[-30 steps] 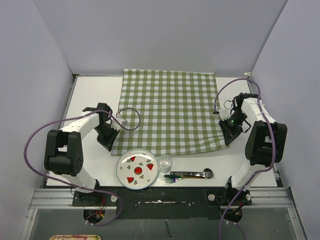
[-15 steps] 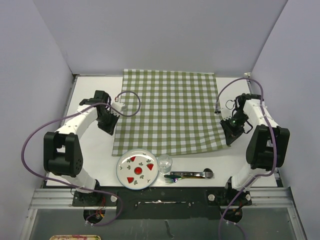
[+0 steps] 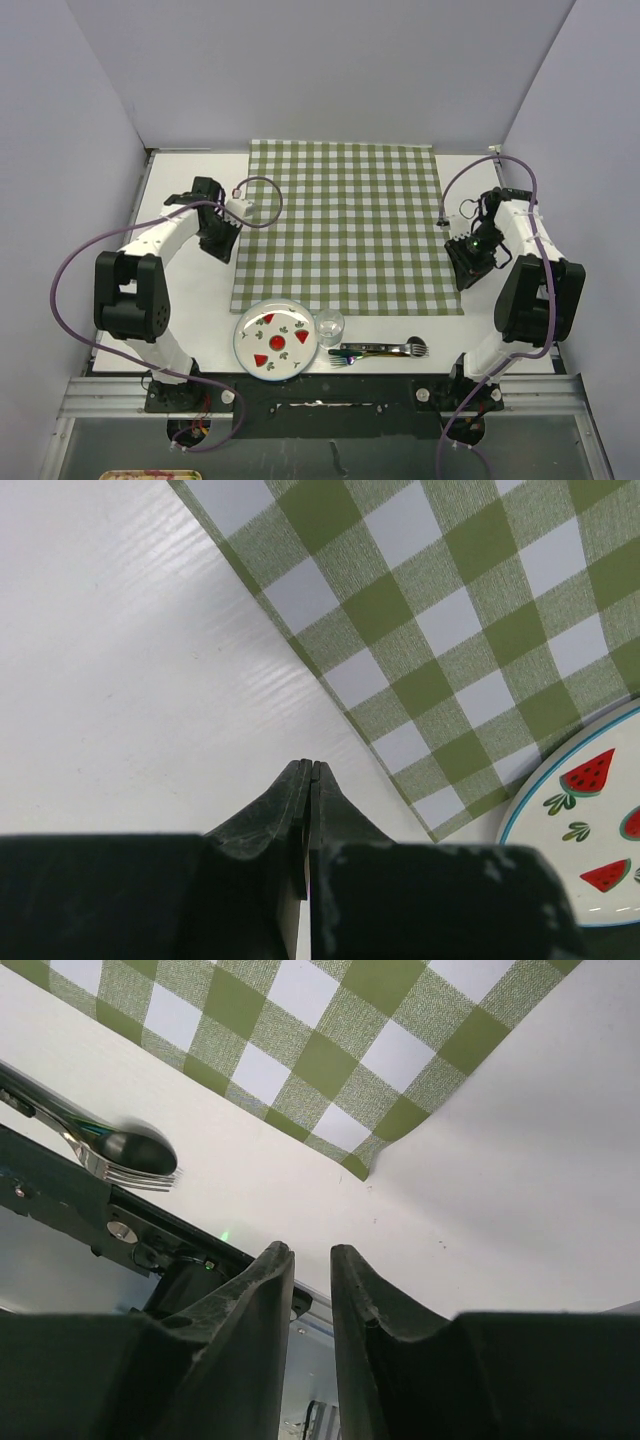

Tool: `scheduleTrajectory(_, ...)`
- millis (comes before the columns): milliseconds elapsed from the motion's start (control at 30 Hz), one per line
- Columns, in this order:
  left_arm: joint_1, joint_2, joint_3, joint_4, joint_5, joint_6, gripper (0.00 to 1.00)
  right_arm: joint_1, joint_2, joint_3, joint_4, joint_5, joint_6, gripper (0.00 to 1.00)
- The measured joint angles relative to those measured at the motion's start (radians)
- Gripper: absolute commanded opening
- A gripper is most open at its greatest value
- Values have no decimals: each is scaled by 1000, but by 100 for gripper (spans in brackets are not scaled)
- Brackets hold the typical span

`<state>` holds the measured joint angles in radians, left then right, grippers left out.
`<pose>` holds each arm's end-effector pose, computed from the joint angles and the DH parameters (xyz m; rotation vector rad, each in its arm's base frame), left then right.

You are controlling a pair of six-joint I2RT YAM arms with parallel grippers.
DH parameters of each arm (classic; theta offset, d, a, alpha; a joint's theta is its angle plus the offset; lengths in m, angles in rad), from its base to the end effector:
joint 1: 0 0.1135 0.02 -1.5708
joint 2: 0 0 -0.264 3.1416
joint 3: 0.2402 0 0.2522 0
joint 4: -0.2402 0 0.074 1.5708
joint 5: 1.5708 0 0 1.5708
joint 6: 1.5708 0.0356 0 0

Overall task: Set the dinner table for one person
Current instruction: Flatten out the napkin at the center of the board.

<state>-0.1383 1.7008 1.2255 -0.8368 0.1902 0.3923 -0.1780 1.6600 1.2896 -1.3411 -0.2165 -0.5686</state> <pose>0.3233 -0.0518 0.2112 0.7823 2.7441 -0.2230 0.2753 -0.0418 0.2360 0.5718 -3.0117 -0.3890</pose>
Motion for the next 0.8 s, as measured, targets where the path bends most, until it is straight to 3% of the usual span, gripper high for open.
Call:
scheduleTrajectory(533, 9, 27, 38, 51, 16, -22, 0, 3, 0, 0, 15, -55, 7, 23)
scheduleTrajectory(800, 43, -21, 13, 87, 211, -81, 5, 9, -86, -13, 140, -205, 24, 23)
